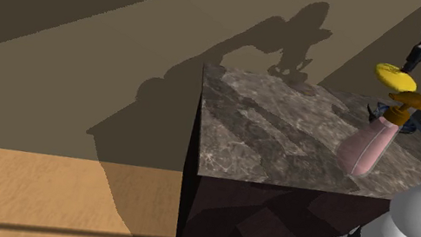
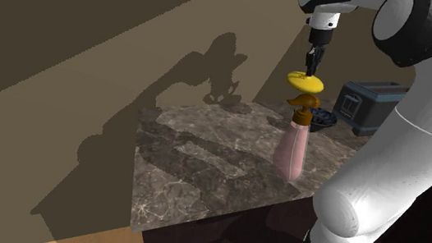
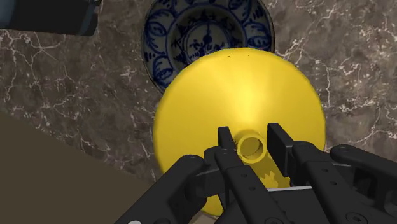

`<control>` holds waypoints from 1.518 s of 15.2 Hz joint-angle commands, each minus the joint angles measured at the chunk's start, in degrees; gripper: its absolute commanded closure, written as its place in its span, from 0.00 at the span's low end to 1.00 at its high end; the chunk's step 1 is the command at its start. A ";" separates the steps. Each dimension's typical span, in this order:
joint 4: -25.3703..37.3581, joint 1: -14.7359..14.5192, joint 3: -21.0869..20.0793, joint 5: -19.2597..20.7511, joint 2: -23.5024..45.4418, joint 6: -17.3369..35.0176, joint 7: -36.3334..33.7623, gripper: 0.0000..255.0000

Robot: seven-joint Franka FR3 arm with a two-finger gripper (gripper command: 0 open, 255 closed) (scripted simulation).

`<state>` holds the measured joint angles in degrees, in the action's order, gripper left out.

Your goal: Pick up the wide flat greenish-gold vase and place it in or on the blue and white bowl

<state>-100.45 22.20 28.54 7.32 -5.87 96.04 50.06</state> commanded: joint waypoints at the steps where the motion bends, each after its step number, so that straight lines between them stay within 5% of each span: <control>1: -0.51 1.11 1.25 0.70 -1.28 -0.35 2.36 1.00; 5: -1.46 3.40 4.03 2.12 -3.58 -0.80 7.26 1.00; 23: -15.64 3.88 4.78 2.92 -3.93 13.02 5.97 1.00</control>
<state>-115.45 26.06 33.21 10.31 -10.03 108.16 56.02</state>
